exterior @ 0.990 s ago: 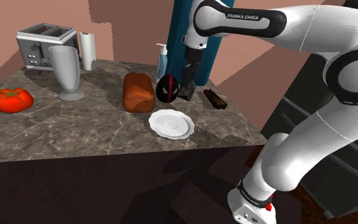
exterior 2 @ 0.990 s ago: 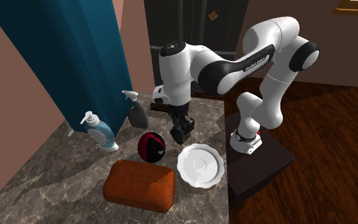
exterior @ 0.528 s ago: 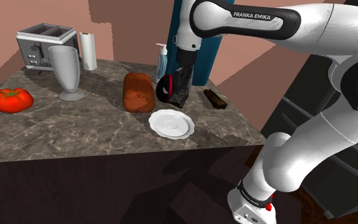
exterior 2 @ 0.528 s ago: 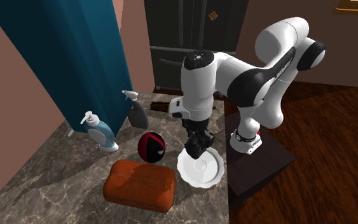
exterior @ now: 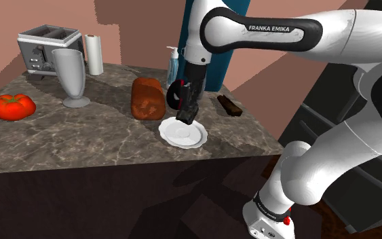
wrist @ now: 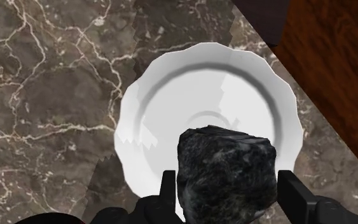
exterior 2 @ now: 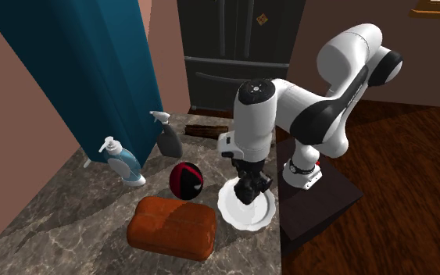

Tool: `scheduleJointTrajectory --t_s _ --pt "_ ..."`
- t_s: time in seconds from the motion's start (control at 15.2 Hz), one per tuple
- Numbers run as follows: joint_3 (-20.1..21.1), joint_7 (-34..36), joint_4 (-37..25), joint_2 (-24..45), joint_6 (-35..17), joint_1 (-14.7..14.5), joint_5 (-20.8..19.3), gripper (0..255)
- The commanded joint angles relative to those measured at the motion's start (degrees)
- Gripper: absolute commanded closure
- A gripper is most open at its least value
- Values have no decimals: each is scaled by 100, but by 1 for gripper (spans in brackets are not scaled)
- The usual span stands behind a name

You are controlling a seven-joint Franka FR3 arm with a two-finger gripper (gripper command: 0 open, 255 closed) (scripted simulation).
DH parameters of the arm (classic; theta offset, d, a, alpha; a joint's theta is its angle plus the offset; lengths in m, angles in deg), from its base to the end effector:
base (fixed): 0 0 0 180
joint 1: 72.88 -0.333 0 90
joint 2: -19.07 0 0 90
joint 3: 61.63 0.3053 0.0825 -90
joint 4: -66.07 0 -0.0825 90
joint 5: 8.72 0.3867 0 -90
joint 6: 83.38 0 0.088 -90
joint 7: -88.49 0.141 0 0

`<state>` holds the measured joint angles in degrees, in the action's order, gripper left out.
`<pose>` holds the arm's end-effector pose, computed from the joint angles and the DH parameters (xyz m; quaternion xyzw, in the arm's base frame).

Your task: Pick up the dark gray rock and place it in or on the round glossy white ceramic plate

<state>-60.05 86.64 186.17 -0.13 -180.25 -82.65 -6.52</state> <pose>0.4408 0.0945 0.5095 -0.9931 -0.1110 0.0363 0.0115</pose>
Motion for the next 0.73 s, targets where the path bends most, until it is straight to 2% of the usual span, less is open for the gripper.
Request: scheduleJointTrajectory --t_s 0.0,0.53,0.66 --pt "-2 -9 183 -14 -172 1 1 255" --pt "5 -26 794 39 -836 -1 8 255" --pt "5 -26 794 39 -836 -1 8 255"
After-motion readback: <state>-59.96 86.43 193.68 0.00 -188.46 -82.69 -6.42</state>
